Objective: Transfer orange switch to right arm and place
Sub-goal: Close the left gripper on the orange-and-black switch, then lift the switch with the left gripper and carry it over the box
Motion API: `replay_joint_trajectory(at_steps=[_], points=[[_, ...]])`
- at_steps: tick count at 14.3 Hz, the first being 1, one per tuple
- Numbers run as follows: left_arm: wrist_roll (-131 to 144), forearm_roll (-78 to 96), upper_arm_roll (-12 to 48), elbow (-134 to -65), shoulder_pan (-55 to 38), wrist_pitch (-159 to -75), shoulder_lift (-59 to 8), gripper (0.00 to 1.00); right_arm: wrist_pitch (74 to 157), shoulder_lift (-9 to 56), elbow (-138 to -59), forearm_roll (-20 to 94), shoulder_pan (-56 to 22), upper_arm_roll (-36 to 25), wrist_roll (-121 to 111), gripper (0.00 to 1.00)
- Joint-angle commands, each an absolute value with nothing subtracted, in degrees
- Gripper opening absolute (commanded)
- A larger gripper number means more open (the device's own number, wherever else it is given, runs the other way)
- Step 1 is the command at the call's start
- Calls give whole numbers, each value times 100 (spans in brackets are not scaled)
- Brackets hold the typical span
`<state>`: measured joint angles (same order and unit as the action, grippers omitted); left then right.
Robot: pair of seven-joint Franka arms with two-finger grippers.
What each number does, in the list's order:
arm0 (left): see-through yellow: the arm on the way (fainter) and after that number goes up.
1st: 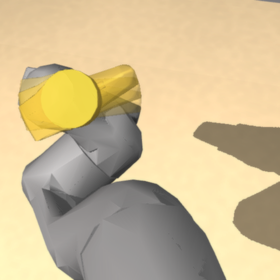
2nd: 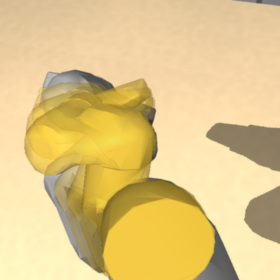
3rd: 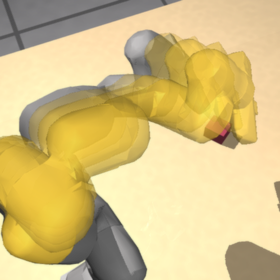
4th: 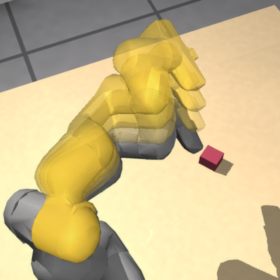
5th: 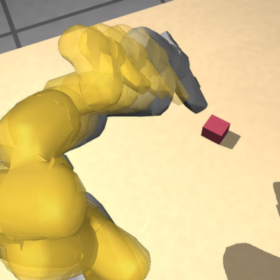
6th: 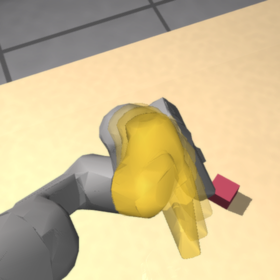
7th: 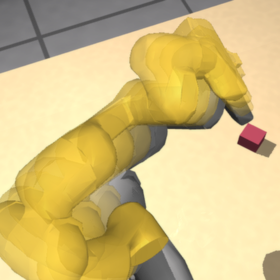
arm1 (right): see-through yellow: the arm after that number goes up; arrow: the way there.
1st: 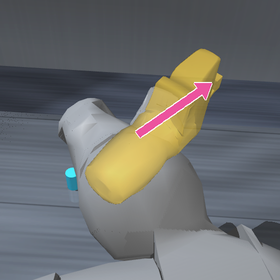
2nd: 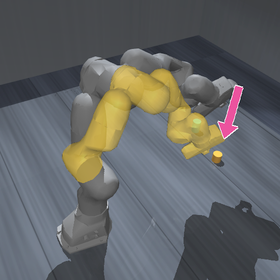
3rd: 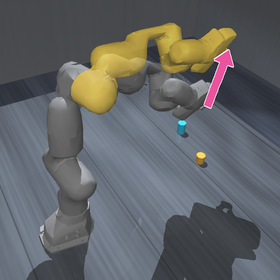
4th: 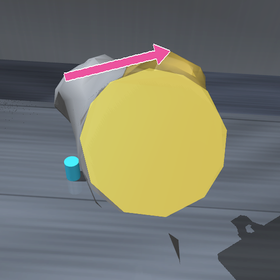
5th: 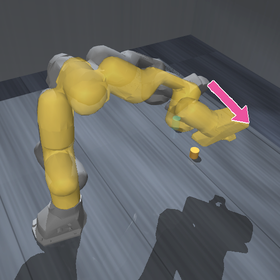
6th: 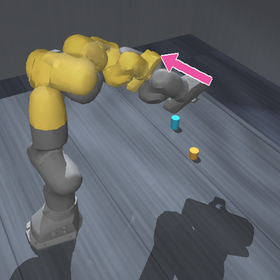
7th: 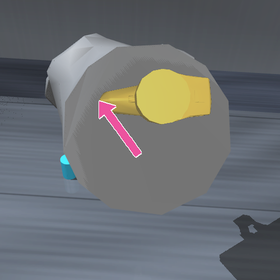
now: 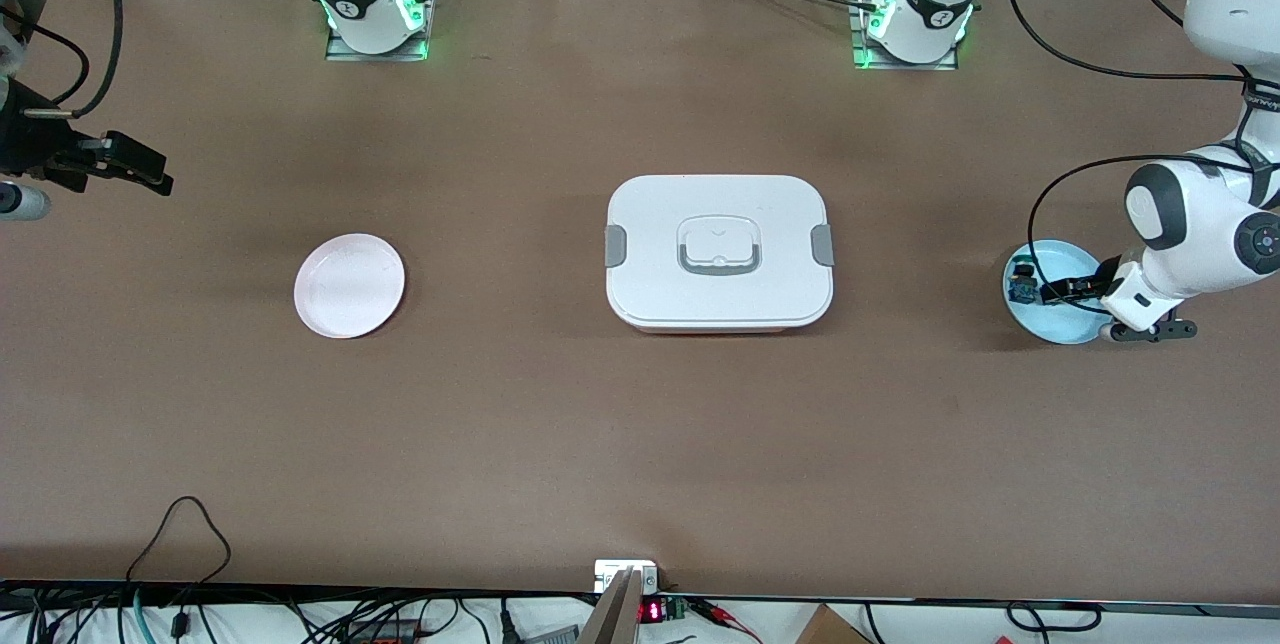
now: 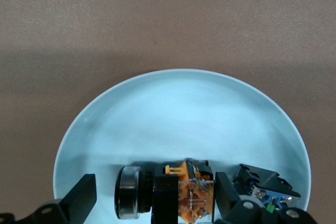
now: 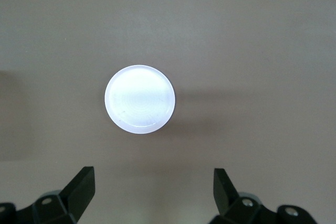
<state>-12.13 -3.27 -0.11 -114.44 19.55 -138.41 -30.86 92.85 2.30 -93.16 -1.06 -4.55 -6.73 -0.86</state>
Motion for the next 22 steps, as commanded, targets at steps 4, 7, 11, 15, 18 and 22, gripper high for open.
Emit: replay_joint_trajectory(at_steps=[4, 7, 11, 15, 18, 22], points=[[-1283, -422, 35, -11540, 2021, -13756, -3059, 75, 9246, 141, -9387, -123, -457, -677, -141, 100], [-1336, -422, 44, -11357, 2013, -13107, -3024, 39, 9246, 132, -9387, -123, -466, -668, -97, 100], [-1353, -439, 105, -10444, 1881, -11886, -2962, 36, 9237, 123, -9387, -123, -501, -659, -53, 100], [-1940, -431, 132, -9354, 1530, -10893, -2936, 36, 9220, 123, -9378, -132, -501, -659, -123, 100], [-2346, -230, 517, -8563, 1459, -9418, -2944, 30, 9220, 123, -9378, -123, -510, -650, -114, 100], [-3251, 148, 1553, -8227, 1529, -8070, -2927, 13, 9229, 149, -9316, -149, -483, -650, -132, 100]])
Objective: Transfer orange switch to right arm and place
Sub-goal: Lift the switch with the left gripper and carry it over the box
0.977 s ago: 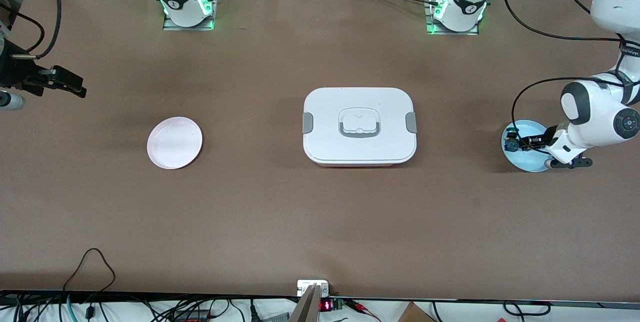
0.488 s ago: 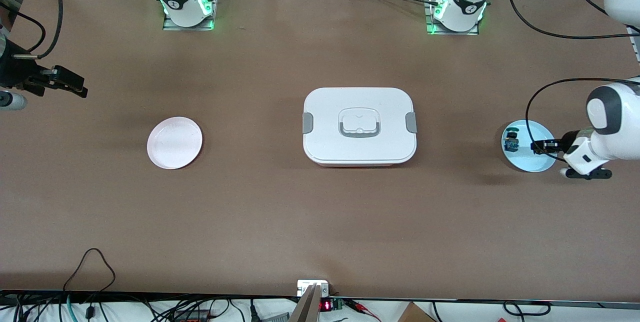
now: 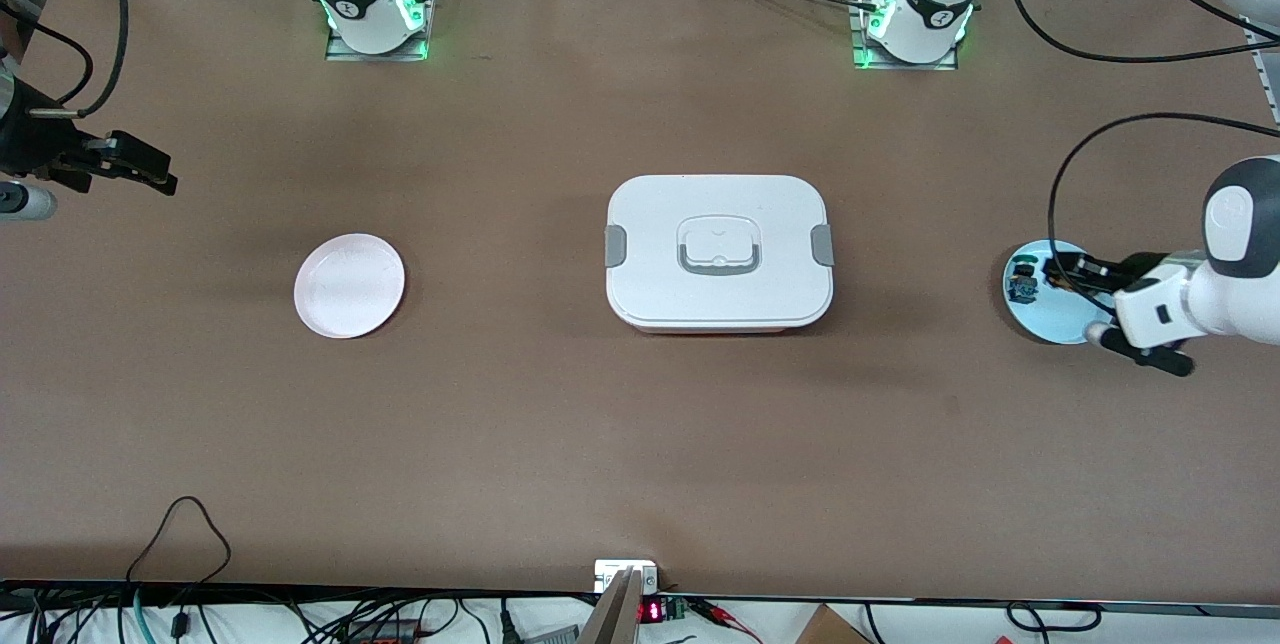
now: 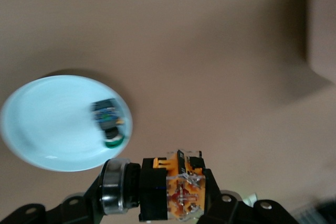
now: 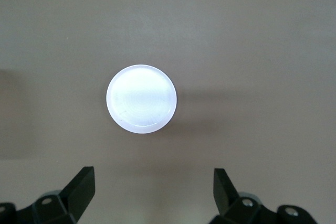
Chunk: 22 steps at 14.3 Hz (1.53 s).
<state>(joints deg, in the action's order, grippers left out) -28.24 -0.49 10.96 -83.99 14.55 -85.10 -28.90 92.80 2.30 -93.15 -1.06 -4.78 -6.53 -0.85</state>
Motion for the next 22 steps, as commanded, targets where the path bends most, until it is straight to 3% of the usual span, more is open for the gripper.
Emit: replay_joint_trajectory(at_steps=[1, 4, 6, 10, 16, 18, 22], points=[[-3269, 402, 1773, -8227, 1547, -7886, -2927, 9, 9237, 158, -9308, -149, -483, -650, -123, 100], [-3322, 1464, 2424, -8227, 1564, -7401, -2857, 4, 9211, 193, -9308, -158, -501, -650, -158, 100], [-3680, 2569, 2513, -8244, 1591, -7470, -2891, 4, 9080, 202, -9308, -97, -492, -650, -158, 100], [-5227, 3671, 2741, -8393, 1643, -8251, -2856, 4, 8816, 176, -9290, 279, -492, -668, -281, 100], [-7423, 6000, 3558, -9018, 1679, -9165, -2839, 2, 8711, 483, -9290, 2177, -457, -668, -246, 100], [-7978, 6187, 3770, -9035, 1679, -9682, -2673, 2, 8684, 615, -9316, 2879, -509, -668, -228, 100], [-8736, 7398, 4350, -9106, 1233, -11728, -2812, 1, 8990, 835, -9693, 4399, -694, -642, -264, 100]])
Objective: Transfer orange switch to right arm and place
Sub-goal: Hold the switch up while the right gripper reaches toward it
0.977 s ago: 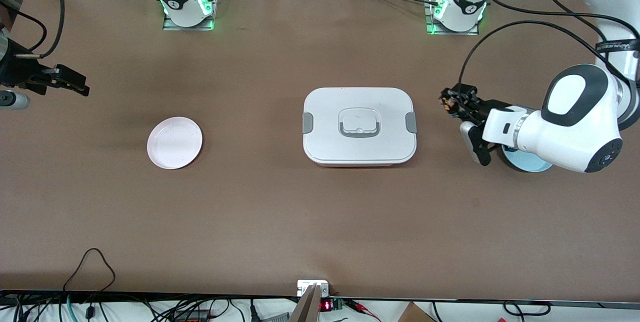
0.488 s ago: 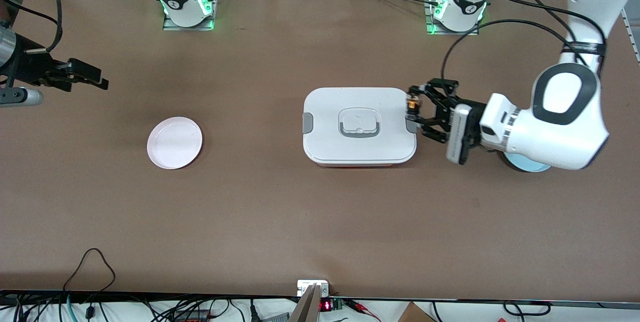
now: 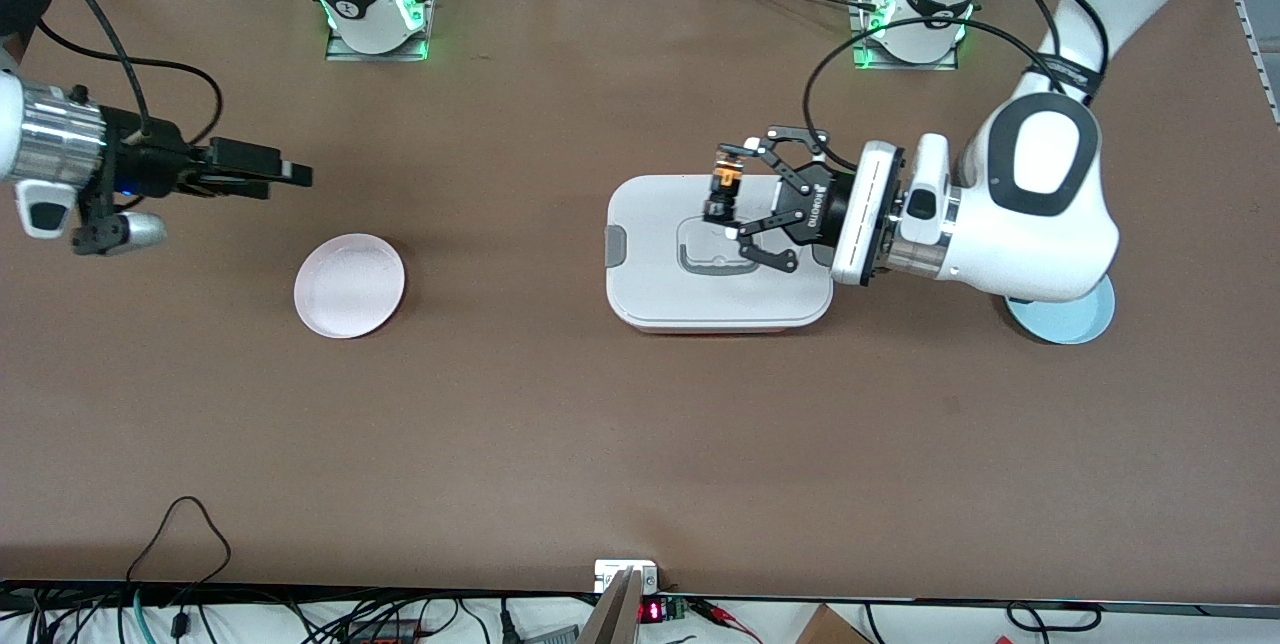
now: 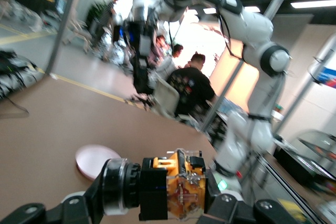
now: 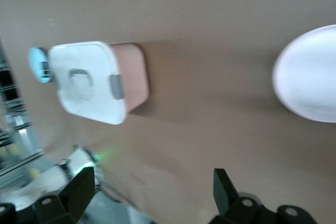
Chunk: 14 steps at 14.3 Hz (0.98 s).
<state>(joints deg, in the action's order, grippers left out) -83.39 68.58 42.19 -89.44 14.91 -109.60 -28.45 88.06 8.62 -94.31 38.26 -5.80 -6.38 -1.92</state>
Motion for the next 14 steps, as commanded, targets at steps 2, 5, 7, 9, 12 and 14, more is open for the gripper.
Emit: replay_joint_trajectory(at_steps=[2, 5, 7, 9, 12, 14], points=[[-9235, 7794, 4359, -9105, 810, -12355, -2795, 0, 9175, 835, -10105, 5252, -791, -633, -255, 100], [-9439, 8434, 4368, -9114, 222, -13390, -2769, 0, 9237, 957, -10511, 6465, -809, -633, -229, 100], [-9833, 9129, 4368, -9088, -139, -13946, -2777, 0, 9237, 1072, -10573, 6933, -975, -624, -211, 100], [-10220, 9447, 4359, -9132, -211, -13975, -2786, 0, 9246, 1203, -10582, 7476, -1107, -624, -220, 100], [-10266, 9457, 4359, -9167, -220, -13975, -2786, 0, 9307, 1336, -10582, 8303, -1326, -624, -229, 100], [-10266, 9457, 4359, -9167, -228, -13975, -2804, 0, 9465, 1371, -10573, 8559, -1520, -624, -211, 100]])
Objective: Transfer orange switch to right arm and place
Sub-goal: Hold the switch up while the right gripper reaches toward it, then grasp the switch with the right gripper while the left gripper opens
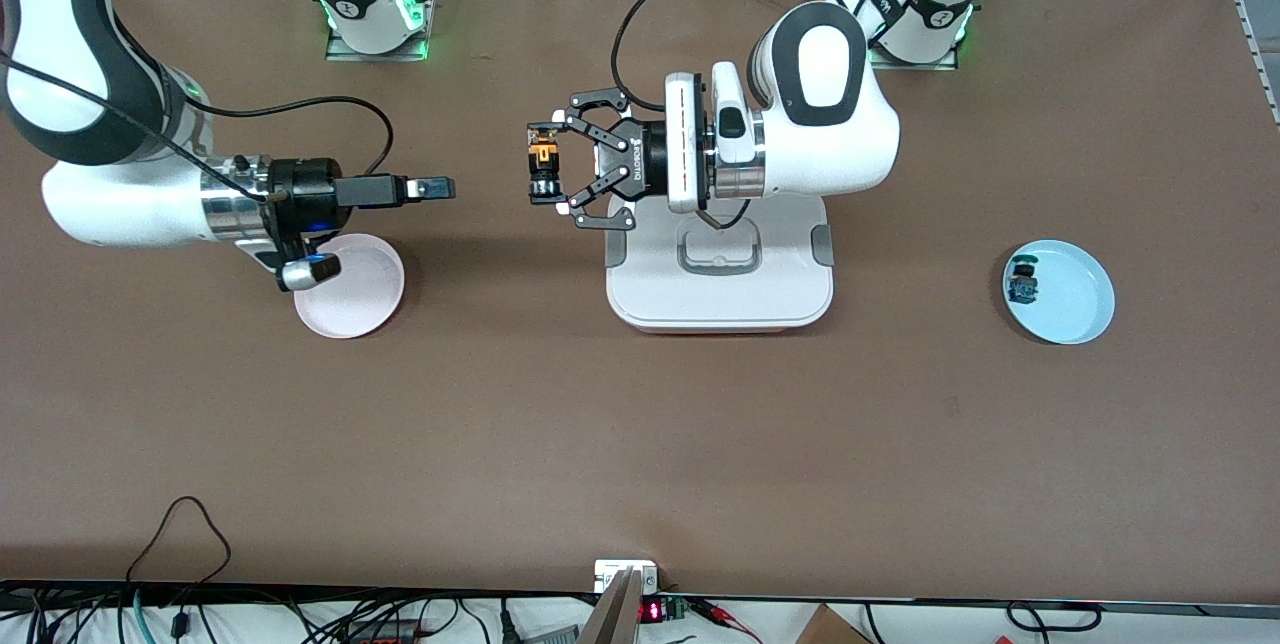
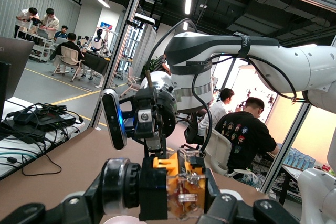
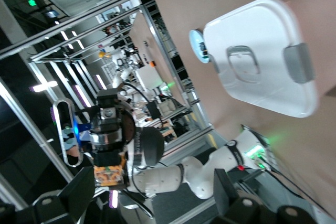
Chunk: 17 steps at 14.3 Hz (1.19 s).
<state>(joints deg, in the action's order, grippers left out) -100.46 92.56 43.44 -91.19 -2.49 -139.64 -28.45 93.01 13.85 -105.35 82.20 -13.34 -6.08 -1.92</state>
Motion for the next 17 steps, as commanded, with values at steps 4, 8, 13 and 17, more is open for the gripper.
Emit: replay_joint_trajectory(at_steps=[4, 8, 13, 17], points=[[-10266, 9457, 4359, -9184, -237, -13975, -2778, 0, 9492, 1433, -10521, 8807, -1915, -624, -185, 100], [-10274, 9457, 4359, -9272, -229, -13975, -2769, 0, 9483, 1433, -10503, 8815, -2030, -598, -28, 100], [-10310, 9457, 4359, -9299, -211, -13966, -2742, 0, 9501, 1433, -10301, 8815, -2065, -554, 316, 100], [-10310, 9457, 4359, -9299, -202, -13957, -2742, 0, 9571, 1433, -10292, 8807, -2074, -483, 308, 100]])
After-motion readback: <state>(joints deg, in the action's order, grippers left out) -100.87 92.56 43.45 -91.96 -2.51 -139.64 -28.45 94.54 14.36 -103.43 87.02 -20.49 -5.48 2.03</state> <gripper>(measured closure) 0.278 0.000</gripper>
